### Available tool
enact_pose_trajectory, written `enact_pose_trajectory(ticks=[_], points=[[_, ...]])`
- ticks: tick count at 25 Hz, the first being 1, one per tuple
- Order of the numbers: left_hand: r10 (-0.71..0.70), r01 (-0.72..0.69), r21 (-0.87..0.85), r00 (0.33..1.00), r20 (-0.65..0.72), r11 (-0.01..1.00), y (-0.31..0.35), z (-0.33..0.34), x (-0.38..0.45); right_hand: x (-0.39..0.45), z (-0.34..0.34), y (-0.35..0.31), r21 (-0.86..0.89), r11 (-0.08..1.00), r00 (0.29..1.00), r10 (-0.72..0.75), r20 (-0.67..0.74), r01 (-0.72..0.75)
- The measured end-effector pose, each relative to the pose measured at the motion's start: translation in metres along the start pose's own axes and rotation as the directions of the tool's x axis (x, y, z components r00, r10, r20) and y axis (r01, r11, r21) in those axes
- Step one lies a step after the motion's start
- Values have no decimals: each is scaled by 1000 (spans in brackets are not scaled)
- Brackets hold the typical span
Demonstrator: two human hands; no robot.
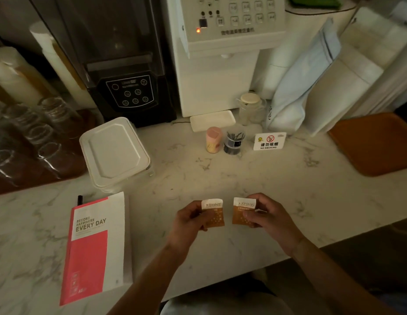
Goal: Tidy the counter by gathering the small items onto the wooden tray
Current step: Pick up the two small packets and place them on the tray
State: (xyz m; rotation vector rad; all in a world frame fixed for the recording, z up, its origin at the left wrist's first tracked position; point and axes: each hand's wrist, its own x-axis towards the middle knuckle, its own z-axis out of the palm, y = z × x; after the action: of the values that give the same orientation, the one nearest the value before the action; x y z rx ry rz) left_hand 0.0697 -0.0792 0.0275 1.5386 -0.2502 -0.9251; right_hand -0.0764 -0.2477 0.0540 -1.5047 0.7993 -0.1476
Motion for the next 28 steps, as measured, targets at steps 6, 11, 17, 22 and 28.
enact_pose_trajectory(ticks=[6,11,17,22,28], points=[[25,-27,72,999,19,997,1,73,7,-1,-69,6,26,999,1000,-26,10,26],[37,-37,86,999,9,996,4,159,16,-4,-153,16,27,999,999,-30,35,29],[21,-19,75,1000,-20,997,5,240,30,1,-235,23,1,1000,999,-25,47,25],[-6,6,39,1000,-1,999,6,268,49,10,-264,26,26,1000,1000,11,12,-12],[-34,34,2,999,10,999,3,273,70,23,-277,28,56,997,997,51,-64,-47]])
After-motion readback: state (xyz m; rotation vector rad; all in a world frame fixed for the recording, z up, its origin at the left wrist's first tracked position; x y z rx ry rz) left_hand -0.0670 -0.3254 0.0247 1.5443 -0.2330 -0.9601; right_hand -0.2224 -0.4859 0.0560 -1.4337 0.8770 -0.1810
